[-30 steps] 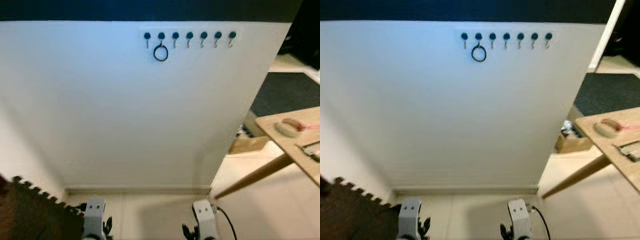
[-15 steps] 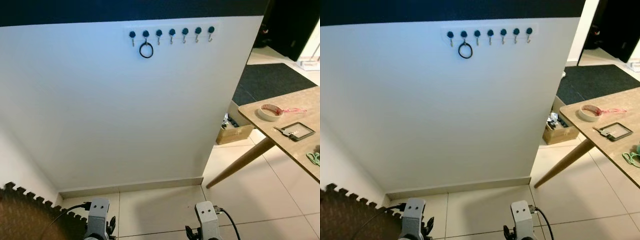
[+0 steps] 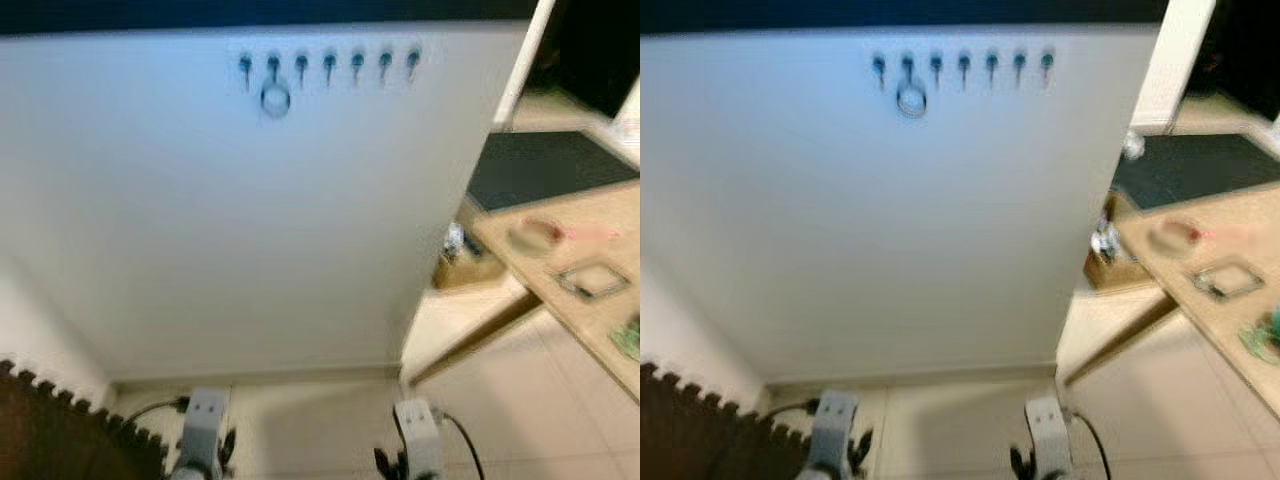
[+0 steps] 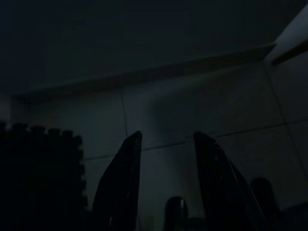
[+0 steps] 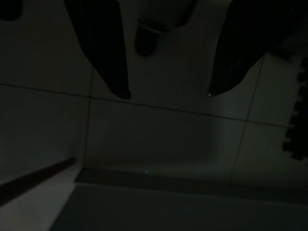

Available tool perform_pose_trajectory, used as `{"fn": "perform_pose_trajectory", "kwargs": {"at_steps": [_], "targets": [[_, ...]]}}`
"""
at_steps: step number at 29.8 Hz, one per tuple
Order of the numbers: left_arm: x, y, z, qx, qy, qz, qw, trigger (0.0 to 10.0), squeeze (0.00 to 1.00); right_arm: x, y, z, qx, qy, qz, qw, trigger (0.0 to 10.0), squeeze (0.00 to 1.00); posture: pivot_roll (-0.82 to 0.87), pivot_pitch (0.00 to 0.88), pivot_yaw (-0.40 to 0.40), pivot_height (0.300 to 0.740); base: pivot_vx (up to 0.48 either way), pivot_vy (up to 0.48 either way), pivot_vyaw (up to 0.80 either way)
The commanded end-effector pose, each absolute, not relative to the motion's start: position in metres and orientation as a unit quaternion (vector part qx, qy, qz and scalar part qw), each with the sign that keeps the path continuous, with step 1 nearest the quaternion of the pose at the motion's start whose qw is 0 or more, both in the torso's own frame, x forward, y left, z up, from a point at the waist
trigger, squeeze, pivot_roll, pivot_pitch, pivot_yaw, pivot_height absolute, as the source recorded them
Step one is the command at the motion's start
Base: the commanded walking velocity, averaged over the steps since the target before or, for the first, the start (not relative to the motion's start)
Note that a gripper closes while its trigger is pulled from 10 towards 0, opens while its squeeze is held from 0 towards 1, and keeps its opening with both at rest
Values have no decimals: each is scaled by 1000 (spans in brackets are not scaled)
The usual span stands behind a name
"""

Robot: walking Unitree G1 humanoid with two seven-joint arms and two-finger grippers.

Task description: Hang keys on a hook

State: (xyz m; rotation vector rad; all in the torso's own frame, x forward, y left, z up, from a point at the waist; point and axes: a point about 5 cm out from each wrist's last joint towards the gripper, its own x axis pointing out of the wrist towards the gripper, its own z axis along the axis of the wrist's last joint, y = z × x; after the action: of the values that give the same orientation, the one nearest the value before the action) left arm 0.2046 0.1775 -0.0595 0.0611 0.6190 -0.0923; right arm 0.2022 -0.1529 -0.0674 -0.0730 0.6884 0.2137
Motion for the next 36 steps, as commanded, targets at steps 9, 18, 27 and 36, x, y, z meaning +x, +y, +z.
{"fn": "perform_pose_trajectory", "kwargs": {"at_steps": [9, 18, 27, 36], "targets": [[201, 183, -62, 33, 315, -35, 948, 10000, 0, 199, -147, -70, -28, 346, 108, 932, 10000, 0, 57, 30, 22, 740, 0, 0, 0], [200, 182, -62, 36, 315, -37, 948, 10000, 0, 198, -148, -71, -27, 350, 106, 930, 10000, 0, 56, 30, 22, 740, 0, 0, -444], [199, 182, -63, 37, 315, -35, 948, 10000, 0, 198, -148, -71, -29, 349, 106, 931, 10000, 0, 55, 32, 22, 740, 0, 0, -800], [200, 190, -61, 20, 307, -6, 952, 10000, 0, 198, -147, -71, -28, 348, 107, 931, 10000, 0, 57, 33, 23, 740, 0, 0, -800]]}}
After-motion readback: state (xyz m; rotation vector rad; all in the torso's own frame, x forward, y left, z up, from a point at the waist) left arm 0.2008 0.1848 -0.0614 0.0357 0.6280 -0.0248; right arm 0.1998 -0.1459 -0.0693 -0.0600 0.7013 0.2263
